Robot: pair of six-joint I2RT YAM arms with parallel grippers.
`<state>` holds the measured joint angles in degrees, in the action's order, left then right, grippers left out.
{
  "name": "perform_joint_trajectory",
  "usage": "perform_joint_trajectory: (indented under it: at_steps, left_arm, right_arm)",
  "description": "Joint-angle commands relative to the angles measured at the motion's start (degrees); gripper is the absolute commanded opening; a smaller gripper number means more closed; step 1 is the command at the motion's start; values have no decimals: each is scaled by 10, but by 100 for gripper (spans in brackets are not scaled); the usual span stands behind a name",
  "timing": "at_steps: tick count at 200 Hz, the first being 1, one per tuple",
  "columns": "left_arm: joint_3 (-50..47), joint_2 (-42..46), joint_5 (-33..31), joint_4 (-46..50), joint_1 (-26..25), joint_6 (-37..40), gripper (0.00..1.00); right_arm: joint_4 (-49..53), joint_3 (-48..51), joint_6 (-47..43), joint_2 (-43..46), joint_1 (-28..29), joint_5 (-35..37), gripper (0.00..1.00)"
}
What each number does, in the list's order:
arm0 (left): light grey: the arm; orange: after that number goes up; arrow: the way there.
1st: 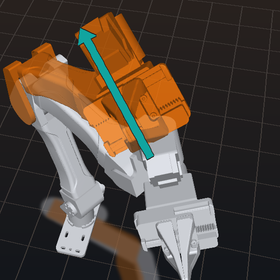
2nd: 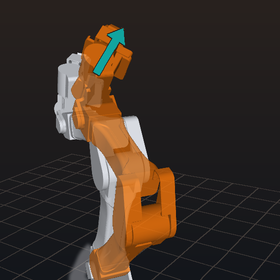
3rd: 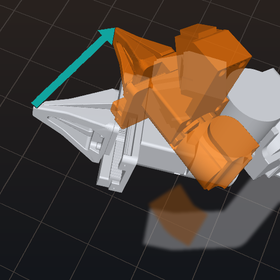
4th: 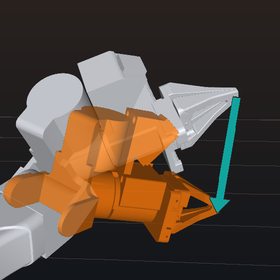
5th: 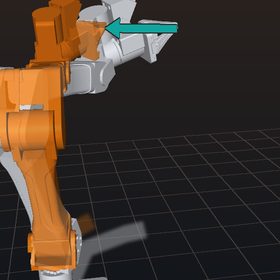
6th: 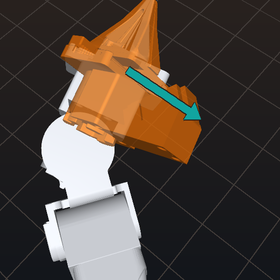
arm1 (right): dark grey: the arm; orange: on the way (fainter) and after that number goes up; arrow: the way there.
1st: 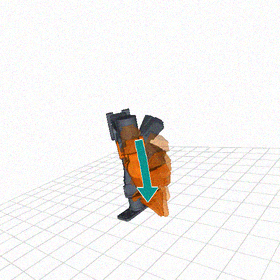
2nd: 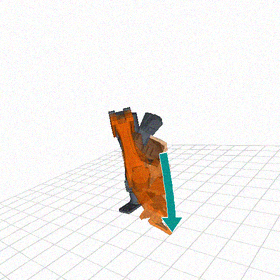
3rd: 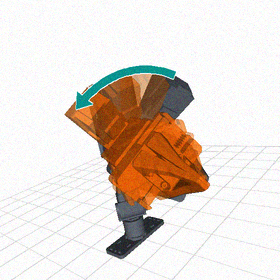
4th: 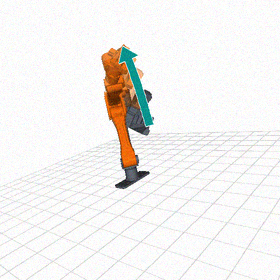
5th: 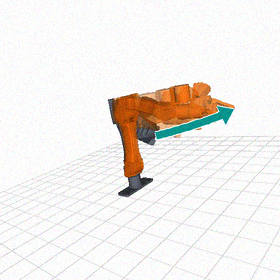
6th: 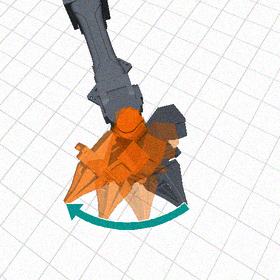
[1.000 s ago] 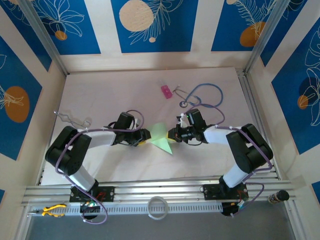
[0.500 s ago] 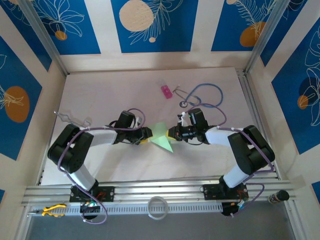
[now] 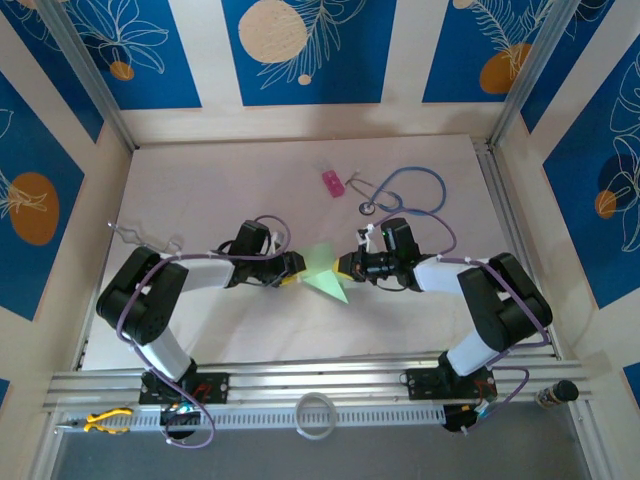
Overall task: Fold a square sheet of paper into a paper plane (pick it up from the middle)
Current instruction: Fourth fold the wing at the center of the table.
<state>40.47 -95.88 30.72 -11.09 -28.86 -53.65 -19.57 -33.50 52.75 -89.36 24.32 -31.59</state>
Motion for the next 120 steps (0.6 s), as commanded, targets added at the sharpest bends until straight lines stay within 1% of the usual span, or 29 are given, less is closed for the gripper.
perform_joint_trajectory:
  at_steps: [1,58,120]
  left_arm:
    - [9,-10,17,-20,8,-13,48]
    - [11,-29,32,-55,8,-35,46]
    - [9,-50,41,-100,8,-62,37]
  right_arm:
    - [-11,10,7,20,-3,-19,1]
    - [-17,16,9,24,-5,-19,1]
    - [-15,18,8,22,-6,-19,1]
